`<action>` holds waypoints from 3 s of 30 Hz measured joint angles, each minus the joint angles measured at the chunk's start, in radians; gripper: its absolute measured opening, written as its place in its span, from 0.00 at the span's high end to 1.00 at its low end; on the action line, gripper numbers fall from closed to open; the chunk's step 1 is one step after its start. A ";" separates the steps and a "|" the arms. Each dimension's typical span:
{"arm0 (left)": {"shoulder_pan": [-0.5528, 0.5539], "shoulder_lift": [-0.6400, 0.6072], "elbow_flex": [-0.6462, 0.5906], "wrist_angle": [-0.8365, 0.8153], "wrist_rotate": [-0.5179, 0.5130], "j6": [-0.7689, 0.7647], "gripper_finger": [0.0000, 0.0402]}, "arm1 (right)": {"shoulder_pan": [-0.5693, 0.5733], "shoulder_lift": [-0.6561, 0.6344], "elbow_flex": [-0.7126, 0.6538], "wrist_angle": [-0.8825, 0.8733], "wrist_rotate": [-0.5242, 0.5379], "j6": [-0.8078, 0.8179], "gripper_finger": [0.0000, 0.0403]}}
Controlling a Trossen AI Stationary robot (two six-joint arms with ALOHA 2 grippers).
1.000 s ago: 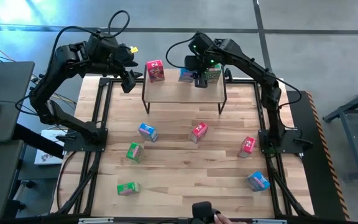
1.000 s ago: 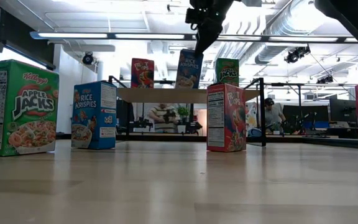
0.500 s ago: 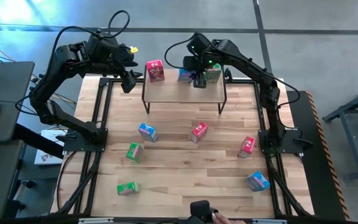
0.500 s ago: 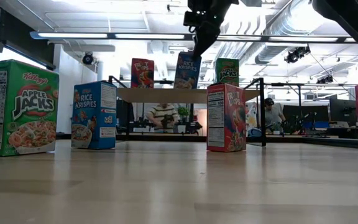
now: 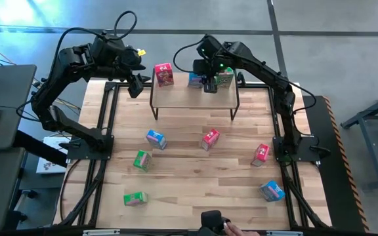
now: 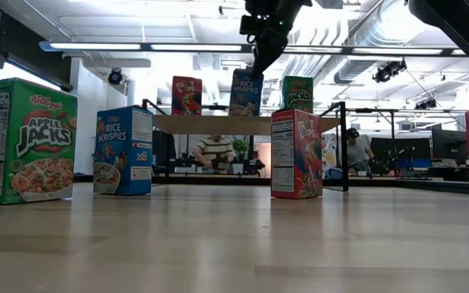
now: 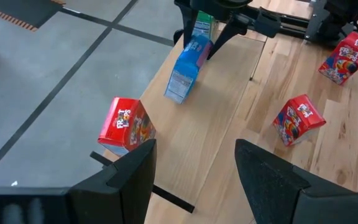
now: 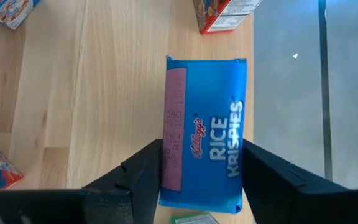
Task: Stack cereal on shelf
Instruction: Put the center blue cereal box on the shelf, then put the top green cereal box on the shelf aligned with the other green cereal box
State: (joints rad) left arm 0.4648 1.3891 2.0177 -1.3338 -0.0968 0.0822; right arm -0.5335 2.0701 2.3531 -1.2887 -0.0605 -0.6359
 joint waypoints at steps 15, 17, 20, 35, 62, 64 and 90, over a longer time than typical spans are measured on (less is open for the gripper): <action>0.000 0.000 0.000 0.000 0.000 0.000 0.48 | -0.006 0.000 0.000 0.048 0.027 -0.004 0.45; 0.000 0.000 0.000 0.000 0.000 0.000 0.48 | -0.006 0.000 0.000 0.052 0.027 0.000 0.45; 0.000 0.000 0.000 0.000 0.000 0.000 0.48 | -0.006 -0.002 0.000 0.059 0.045 0.010 0.45; 0.000 0.000 0.000 0.000 0.000 0.000 0.48 | 0.004 -0.081 0.000 0.065 0.121 0.079 0.45; 0.000 0.004 0.000 0.000 0.000 0.001 0.48 | 0.249 -0.342 0.003 -0.077 0.410 0.484 0.42; 0.000 0.006 0.000 0.000 0.000 0.001 0.48 | 0.276 -0.347 0.003 -0.096 0.430 0.522 0.41; -0.055 0.010 0.000 -0.008 0.001 -0.003 0.48 | 0.550 -0.349 -0.005 -0.283 0.142 1.442 0.40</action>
State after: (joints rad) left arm 0.4102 1.3991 2.0178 -1.3415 -0.0959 0.0795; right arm 0.0162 1.7214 2.3478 -1.5715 0.0812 0.8057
